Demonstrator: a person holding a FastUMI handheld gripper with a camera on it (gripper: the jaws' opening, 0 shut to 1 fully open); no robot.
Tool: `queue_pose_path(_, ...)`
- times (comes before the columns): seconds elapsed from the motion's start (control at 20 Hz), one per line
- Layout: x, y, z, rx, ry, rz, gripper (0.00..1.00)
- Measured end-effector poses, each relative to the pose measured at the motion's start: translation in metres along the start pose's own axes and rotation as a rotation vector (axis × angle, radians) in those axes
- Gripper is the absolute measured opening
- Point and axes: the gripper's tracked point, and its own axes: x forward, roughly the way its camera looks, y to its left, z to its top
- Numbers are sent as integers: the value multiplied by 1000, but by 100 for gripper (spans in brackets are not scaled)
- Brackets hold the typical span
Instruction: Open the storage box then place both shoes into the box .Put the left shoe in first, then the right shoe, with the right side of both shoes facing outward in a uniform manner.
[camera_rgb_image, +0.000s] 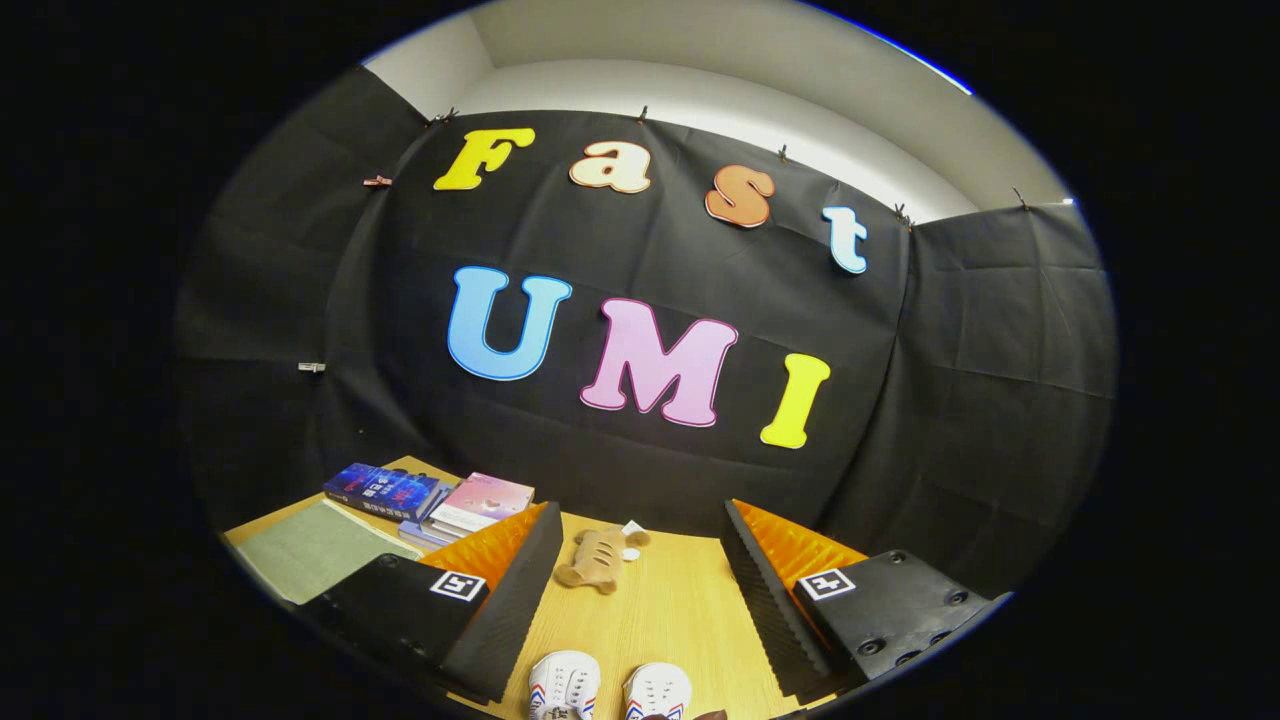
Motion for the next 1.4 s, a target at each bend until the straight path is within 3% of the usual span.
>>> queue_pose_path(0.55, 4, 41, -5, 20, 31, 137, 97)
queue_pose_path(0.75, 6, 78, -11, 120, 80, 297, 97)
queue_pose_path(0.9, 6, 115, -19, 271, 142, 471, 97)
queue_pose_path(1.2, 7, 168, -75, 494, 365, 716, 98)
queue_pose_path(1.4, 0, 206, -111, 719, 553, 854, 98)
